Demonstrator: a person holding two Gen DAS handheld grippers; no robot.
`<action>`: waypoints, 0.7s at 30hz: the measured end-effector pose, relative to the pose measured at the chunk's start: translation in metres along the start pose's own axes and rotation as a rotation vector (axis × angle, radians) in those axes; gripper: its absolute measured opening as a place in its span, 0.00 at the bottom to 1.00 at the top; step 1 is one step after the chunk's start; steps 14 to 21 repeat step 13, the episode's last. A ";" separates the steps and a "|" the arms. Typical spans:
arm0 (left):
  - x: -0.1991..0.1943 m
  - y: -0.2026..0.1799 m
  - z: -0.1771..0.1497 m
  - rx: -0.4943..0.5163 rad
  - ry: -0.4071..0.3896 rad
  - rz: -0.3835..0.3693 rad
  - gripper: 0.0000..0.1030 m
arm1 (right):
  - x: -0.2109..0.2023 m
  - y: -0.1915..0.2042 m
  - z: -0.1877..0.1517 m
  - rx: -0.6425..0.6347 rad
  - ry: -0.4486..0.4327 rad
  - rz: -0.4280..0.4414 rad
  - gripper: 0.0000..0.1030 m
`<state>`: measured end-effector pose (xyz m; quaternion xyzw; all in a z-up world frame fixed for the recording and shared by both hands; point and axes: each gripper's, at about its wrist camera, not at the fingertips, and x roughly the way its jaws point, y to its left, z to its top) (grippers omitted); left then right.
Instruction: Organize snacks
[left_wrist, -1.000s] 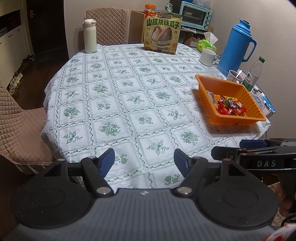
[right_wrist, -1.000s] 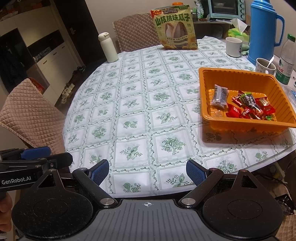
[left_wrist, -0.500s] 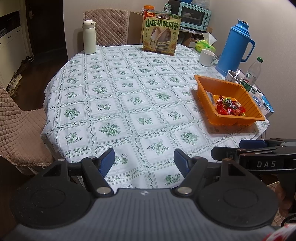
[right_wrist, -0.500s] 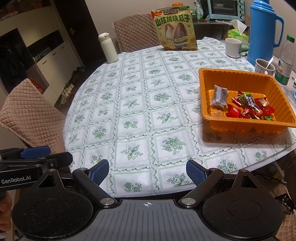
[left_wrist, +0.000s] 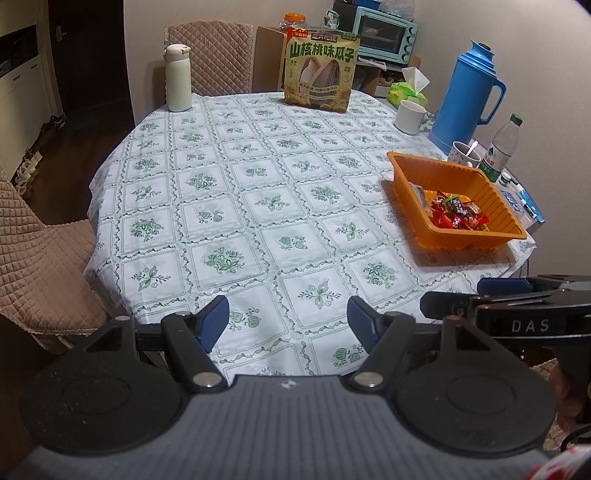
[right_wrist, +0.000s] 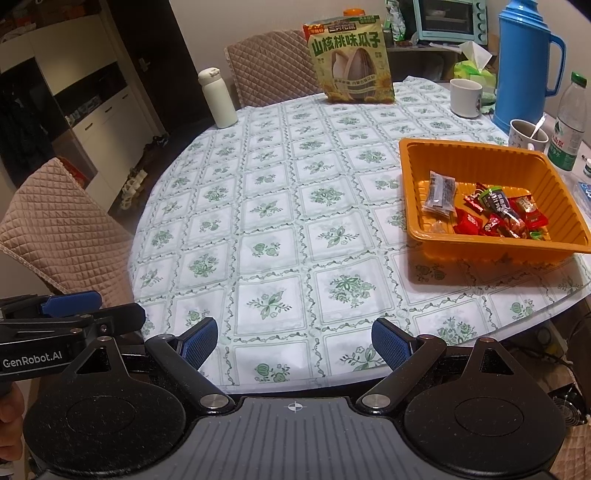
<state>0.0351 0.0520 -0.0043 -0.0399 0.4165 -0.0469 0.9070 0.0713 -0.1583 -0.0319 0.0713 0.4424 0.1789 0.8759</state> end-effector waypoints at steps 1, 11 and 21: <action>-0.001 0.001 0.000 0.000 -0.001 -0.001 0.66 | 0.000 0.001 0.000 0.001 -0.001 0.000 0.87; -0.003 0.010 0.000 0.005 -0.011 -0.012 0.66 | 0.001 0.009 -0.001 0.005 -0.009 -0.008 0.87; -0.004 0.012 0.000 0.008 -0.014 -0.012 0.67 | 0.001 0.011 -0.002 0.006 -0.011 -0.011 0.87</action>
